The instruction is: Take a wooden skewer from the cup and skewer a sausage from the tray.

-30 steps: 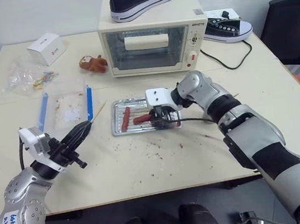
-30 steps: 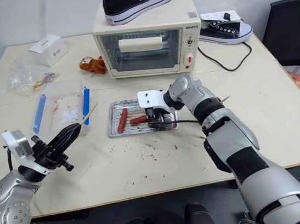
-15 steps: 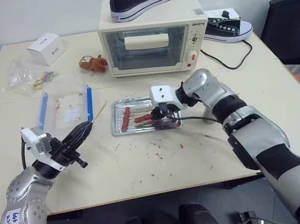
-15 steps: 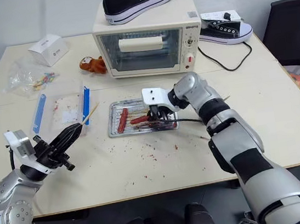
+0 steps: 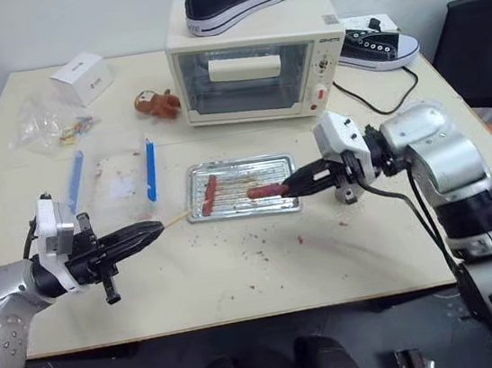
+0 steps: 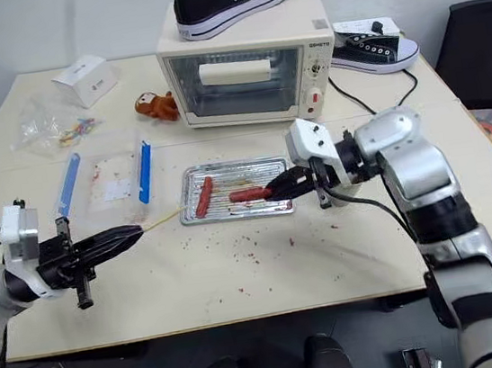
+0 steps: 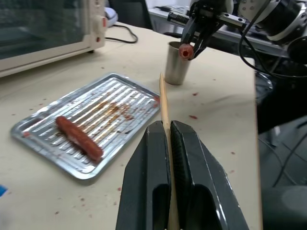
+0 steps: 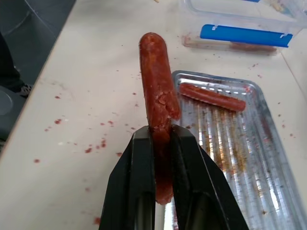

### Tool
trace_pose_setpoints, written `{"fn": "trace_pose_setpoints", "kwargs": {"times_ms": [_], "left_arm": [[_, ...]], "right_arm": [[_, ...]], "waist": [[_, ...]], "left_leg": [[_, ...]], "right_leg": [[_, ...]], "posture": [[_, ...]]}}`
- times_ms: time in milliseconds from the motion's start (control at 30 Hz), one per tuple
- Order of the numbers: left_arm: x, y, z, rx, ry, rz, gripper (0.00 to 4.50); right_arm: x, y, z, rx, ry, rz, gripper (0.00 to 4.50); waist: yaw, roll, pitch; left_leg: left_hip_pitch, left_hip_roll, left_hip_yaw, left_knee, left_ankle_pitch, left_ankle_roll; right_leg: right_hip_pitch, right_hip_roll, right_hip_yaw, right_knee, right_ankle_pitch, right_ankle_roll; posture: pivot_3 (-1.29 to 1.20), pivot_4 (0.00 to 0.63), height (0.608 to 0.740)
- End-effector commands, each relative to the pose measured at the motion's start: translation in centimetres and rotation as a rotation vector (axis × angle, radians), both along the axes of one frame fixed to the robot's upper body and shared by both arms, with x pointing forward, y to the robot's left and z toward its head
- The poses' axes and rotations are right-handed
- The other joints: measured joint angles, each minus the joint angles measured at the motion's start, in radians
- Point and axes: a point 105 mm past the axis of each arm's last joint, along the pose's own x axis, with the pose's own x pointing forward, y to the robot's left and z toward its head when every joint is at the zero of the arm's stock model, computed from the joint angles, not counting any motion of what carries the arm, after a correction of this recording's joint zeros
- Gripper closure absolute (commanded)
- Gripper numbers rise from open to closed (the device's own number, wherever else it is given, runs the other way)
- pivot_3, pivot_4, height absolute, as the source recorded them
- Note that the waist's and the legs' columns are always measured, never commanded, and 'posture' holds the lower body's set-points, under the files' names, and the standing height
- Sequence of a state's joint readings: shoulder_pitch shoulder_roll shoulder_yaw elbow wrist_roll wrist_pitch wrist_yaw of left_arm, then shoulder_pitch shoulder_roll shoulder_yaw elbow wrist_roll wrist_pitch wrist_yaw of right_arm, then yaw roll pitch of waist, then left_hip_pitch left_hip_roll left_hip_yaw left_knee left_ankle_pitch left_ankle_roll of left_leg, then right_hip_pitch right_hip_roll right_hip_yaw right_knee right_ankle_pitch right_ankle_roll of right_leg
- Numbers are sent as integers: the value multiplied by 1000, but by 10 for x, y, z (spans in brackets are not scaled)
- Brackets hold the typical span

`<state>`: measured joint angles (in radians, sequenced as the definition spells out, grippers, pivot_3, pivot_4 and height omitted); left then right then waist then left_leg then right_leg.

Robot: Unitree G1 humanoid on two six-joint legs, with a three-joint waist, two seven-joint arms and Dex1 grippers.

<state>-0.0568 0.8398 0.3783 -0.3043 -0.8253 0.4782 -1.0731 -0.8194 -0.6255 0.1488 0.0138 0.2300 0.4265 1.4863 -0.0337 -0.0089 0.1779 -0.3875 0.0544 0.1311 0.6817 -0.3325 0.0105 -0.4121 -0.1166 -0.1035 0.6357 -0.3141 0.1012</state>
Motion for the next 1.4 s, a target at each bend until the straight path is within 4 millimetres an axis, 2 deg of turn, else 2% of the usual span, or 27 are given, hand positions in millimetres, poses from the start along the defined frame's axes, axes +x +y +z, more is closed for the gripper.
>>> {"fn": "trace_pose_setpoints", "kwargs": {"times_ms": [33, 300, 700, 1400], "left_arm": [[-3, -14, 5, 8, -2, -85, 4500], [6, -26, 7, 19, -14, -135, 4500], [6, -28, 9, 21, -19, -140, 4500], [8, -23, 4, 36, -3, -123, 4500]], "right_arm": [[-9, 3, 14, 31, -33, 0, 4067], [-17, 7, 8, 11, -17, 4, 4067], [-21, 14, 2, -7, -10, 16, 4067], [-17, 9, 1, -14, -16, -5, 4067]], "waist": [[2, 0, 0], [7, 0, 0], [6, 0, 0], [7, 0, 0]], "left_leg": [[0, 0, 0, 0, 0, 0], [0, -2, 1, 0, 0, 0], [-1, -3, 1, 0, 0, 0], [0, -4, 0, 1, 0, 0]], "right_leg": [[0, 0, 0, 0, 0, 0], [-1, 0, 0, 0, 0, 0], [-1, 0, 0, 0, 0, 0], [-1, 0, 0, 0, 0, 0]], "posture": [[0, 150, 740], [0, 150, 740], [0, 150, 740], [0, 150, 740]]}}
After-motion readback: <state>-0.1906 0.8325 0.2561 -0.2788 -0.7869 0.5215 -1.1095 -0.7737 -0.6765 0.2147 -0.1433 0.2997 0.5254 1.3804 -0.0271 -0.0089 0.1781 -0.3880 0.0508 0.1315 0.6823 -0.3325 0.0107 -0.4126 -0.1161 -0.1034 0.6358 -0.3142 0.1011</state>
